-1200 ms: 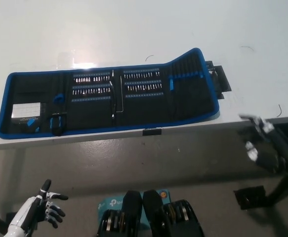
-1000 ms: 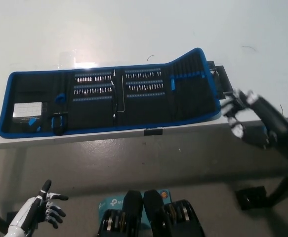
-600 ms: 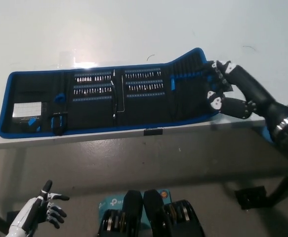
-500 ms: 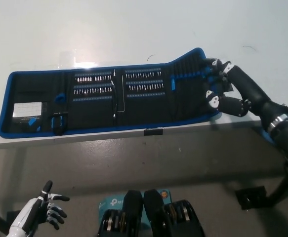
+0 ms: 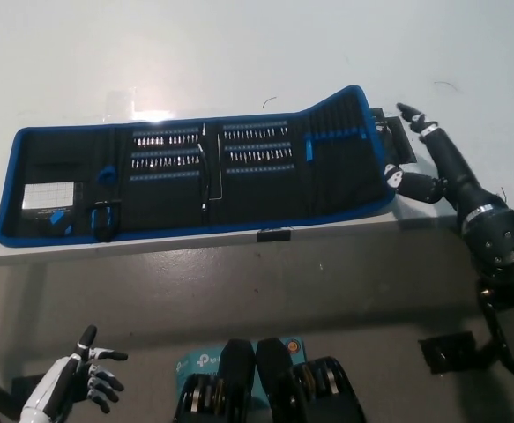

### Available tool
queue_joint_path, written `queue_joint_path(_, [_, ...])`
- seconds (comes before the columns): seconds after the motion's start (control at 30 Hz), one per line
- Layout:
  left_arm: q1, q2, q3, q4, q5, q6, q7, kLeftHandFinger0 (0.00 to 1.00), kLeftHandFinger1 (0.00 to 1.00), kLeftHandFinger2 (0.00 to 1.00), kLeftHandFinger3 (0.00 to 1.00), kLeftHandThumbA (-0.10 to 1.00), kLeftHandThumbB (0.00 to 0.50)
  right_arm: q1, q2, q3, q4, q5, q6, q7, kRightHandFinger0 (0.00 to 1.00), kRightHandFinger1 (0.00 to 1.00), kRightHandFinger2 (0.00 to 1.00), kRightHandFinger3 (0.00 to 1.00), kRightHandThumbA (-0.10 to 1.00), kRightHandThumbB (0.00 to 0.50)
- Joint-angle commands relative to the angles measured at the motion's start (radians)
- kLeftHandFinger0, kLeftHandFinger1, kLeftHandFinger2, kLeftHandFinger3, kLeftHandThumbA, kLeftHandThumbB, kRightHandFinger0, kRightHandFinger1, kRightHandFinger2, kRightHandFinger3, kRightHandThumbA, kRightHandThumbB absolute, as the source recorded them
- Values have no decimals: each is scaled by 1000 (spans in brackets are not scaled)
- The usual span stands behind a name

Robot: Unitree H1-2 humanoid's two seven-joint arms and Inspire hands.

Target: The robot uses its right hand to lift an edge of the toolkit kept in middle of the desk and make one fold in it

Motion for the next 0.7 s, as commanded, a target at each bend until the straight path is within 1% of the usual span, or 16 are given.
queue_joint_path(0.0, [-11,9,15,-8,-6,-27,-3,350,364,369,586,1000,500,-61,13,-27,5,-17,-31,-81,1000,1000,1000,1000,444,346])
queue_joint_path(0.07, [-10,7,16,-9,-6,-27,-1,347,356,364,581,1000,500,-45,34,-25,10,-23,-28,-101,1000,1000,1000,1000,439,341])
queue_joint_path(0.1, [-10,5,20,-8,-8,-26,1,341,341,358,569,1000,500,-36,69,-37,27,6,-39,-111,1000,1000,1000,1000,400,341])
queue_joint_path(0.17, [-3,3,22,-10,-8,-30,3,341,340,359,565,1000,500,-31,93,-42,33,17,-37,-113,1000,1000,1000,1000,386,337])
queue_joint_path(0.2, [-1,0,23,-9,-7,-31,4,341,341,360,566,1000,500,-23,110,-42,35,20,-28,-113,1000,1000,1000,1000,397,331])
queue_joint_path(0.23, [1,-2,25,-10,-12,-37,2,340,340,360,563,1000,500,-15,128,-40,41,17,-40,-127,1000,1000,1000,1000,376,318])
queue_joint_path(0.3, [3,-2,25,-15,-8,-30,4,348,343,346,548,1000,500,2,181,-33,27,17,-16,-139,1000,1000,1000,1000,351,293])
queue_joint_path(0.33, [3,-1,25,-16,-5,-28,4,346,344,345,569,1000,500,5,200,-32,28,16,-12,-145,1000,1000,1000,1000,340,292])
queue_joint_path(0.37, [3,0,25,-17,-4,-27,3,345,344,345,571,1000,500,7,207,-34,30,15,-14,-146,1000,1000,1000,1000,339,293])
queue_joint_path(0.4, [3,-1,26,-17,1,-27,8,344,346,344,564,1000,500,10,231,-30,32,6,-6,-160,1000,1000,1000,1000,319,289])
queue_joint_path(0.43, [3,-1,23,-17,8,-36,11,326,339,336,557,1000,500,11,250,-22,44,-8,-15,-178,1000,1000,1000,1000,320,288])
queue_joint_path(0.53, [1,-6,25,-19,2,-28,9,329,351,350,542,1000,500,16,269,-15,49,-10,-27,-186,1000,1000,1000,1000,318,285])
queue_joint_path(0.6, [-2,-7,25,-17,1,-27,8,334,351,334,543,1000,500,21,279,-6,43,-11,-35,-187,1000,1000,1000,1000,318,284])
queue_joint_path(0.67, [-7,-6,23,-9,-3,-38,1,349,357,346,554,1000,500,24,280,1,48,-20,-40,-202,1000,1000,1000,1000,309,280])
